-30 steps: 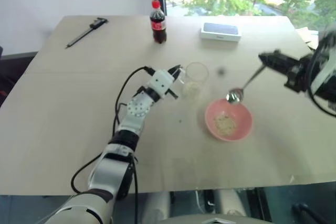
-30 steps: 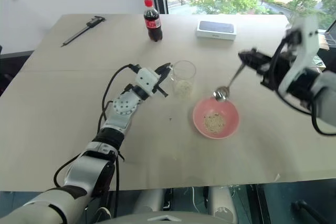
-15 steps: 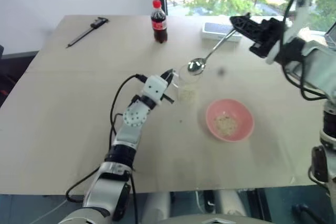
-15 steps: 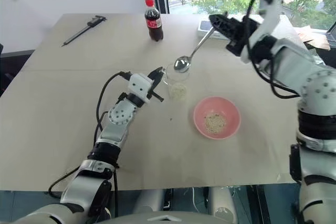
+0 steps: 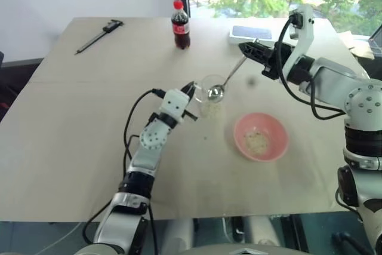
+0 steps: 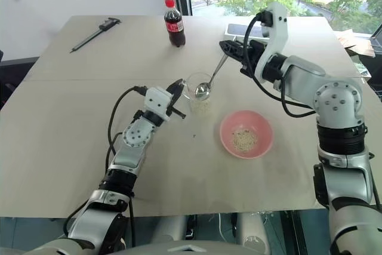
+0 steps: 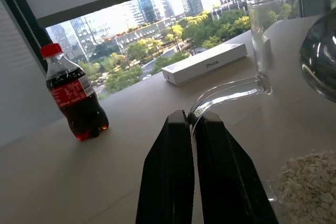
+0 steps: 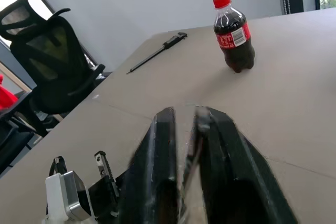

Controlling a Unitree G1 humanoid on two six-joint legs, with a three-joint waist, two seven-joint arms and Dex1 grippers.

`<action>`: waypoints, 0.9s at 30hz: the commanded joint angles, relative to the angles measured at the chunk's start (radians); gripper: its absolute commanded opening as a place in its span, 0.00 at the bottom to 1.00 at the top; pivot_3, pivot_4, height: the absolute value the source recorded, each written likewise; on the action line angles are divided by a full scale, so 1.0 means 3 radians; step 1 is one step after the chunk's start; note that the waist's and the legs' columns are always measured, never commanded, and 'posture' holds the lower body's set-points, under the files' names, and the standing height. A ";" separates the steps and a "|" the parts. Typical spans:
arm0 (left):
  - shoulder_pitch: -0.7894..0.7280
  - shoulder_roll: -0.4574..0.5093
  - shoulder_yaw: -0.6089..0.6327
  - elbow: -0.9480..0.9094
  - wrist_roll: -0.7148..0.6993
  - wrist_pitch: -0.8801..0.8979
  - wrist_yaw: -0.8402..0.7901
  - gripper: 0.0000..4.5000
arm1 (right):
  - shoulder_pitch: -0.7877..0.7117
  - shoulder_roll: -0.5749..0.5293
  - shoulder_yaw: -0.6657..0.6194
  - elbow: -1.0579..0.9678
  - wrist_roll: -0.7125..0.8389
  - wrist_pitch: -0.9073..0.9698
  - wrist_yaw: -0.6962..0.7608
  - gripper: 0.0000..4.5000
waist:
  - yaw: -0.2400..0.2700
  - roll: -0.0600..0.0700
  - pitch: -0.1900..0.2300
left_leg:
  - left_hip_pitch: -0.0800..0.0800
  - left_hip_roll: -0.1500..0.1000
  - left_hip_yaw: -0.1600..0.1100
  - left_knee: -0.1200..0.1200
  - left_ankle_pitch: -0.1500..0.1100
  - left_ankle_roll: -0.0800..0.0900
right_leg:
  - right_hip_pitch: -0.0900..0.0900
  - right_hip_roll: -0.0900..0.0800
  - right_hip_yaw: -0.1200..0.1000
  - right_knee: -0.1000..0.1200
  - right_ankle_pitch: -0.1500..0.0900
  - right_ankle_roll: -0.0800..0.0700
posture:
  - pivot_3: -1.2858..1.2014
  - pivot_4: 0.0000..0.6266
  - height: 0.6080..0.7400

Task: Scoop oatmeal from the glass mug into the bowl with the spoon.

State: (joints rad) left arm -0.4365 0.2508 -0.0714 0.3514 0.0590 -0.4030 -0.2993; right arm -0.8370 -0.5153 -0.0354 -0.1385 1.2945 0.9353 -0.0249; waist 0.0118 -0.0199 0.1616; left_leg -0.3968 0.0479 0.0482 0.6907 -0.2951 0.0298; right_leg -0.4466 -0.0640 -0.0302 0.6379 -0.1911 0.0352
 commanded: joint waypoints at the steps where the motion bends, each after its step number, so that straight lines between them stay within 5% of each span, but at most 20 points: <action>1: 0.0023 0.0030 0.0041 -0.0143 0.0007 0.0001 0.0025 0.00 | -0.0077 0.0057 -0.0134 -0.0048 -0.0058 0.0020 0.0052 0.56 | 0.0001 0.0000 0.0000 | 0.0000 0.0000 0.0000 0.0000 0.0000 0.0000 | 0.0000 0.0000 0.0000 0.0000 0.0000 0.0000 | 0.52 0.24 1.00; 2: 0.0023 0.0032 0.0044 -0.0140 0.0002 0.0006 0.0022 0.00 | -0.0089 0.0082 -0.0162 -0.0024 -0.0077 0.0017 0.0040 0.64 | 0.0001 0.0000 0.0000 | 0.0000 0.0000 0.0000 0.0000 0.0000 0.0000 | 0.0000 0.0000 0.0000 0.0000 0.0000 0.0000 | 0.52 0.24 1.00; 10: 0.0031 0.0030 0.0071 -0.0131 -0.0090 0.0039 -0.0047 0.00 | -0.0103 0.0148 -0.0280 0.0008 -0.0275 0.0011 0.0064 0.64 | -0.0001 0.0000 0.0000 | 0.0000 0.0000 0.0000 0.0000 0.0000 0.0000 | 0.0000 0.0000 0.0000 0.0000 0.0000 0.0000 | 0.52 0.24 1.00; 17: 0.0058 0.0069 0.0125 -0.0153 -0.0107 0.0036 -0.0074 0.60 | -0.0098 0.0166 -0.0371 0.0025 -0.0454 0.0017 0.0139 0.66 | 0.0000 0.0000 0.0000 | 0.0000 0.0000 0.0000 0.0000 0.0000 0.0000 | 0.0000 0.0000 0.0000 0.0000 0.0000 0.0000 | 0.52 0.24 1.00; 27: 0.0482 0.0213 0.0137 -0.0743 -0.0217 0.0211 -0.0266 0.60 | 0.0119 0.0072 -0.0534 -0.0141 -0.0678 -0.0081 0.0334 0.66 | -0.0006 0.0001 -0.0001 | 0.0000 0.0000 0.0001 0.0000 0.0000 0.0000 | -0.0001 0.0000 0.0001 0.0000 0.0000 0.0000 | 0.52 0.24 1.00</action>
State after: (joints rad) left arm -0.3183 0.2996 -0.0406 0.2102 0.0166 -0.3535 -0.3607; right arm -0.8220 -0.4685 -0.1524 -0.1268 1.1247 0.9538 0.0395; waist 0.0101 -0.0195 0.1615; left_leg -0.3970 0.0480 0.0482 0.6905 -0.2951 0.0298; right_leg -0.4469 -0.0640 -0.0301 0.6377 -0.1911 0.0351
